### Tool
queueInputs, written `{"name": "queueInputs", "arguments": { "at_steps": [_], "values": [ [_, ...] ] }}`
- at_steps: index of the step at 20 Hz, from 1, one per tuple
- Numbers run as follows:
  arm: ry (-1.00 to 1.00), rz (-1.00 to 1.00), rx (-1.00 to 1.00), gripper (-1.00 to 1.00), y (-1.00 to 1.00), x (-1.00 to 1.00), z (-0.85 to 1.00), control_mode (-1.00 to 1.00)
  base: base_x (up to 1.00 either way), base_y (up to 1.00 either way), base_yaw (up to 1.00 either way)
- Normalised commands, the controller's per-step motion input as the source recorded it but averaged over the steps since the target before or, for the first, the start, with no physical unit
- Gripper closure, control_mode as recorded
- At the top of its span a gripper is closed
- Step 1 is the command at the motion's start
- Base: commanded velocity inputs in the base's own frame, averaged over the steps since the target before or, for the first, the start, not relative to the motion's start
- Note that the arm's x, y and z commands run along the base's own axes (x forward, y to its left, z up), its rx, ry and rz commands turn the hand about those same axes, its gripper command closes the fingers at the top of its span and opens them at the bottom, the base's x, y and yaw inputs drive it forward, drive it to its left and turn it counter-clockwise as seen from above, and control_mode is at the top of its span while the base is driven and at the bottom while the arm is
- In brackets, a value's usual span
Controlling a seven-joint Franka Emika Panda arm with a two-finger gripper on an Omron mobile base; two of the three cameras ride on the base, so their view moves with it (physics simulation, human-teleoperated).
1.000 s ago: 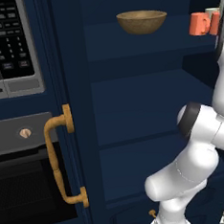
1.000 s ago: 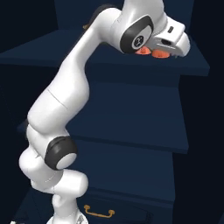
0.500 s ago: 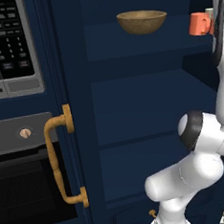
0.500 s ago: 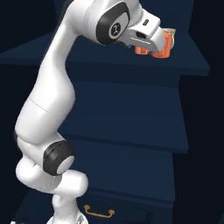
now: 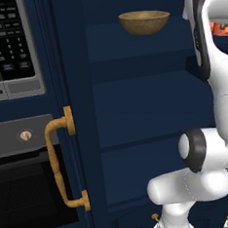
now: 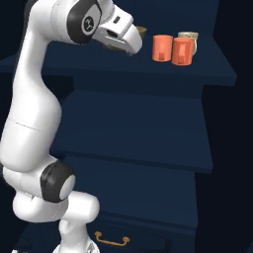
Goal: Gather all objects into one cabinet and sort the glasses and bowls to opposite sides.
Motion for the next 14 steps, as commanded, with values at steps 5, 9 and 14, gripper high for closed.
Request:
{"name": "queueInputs", "arguments": {
  "at_steps": [5, 9, 14],
  "values": [
    [-0.09, 0.00, 0.00, -1.00, 0.80, 0.48, -0.03, -1.00, 0.00, 0.00, 0.00],
    [-0.03, 0.00, 0.00, -1.00, 0.59, 0.53, 0.01, -1.00, 0.00, 0.00, 0.00],
    [0.00, 0.00, 0.00, -1.00, 0.48, 0.55, 0.06, -1.00, 0.00, 0.00, 0.00]
  ]
}}
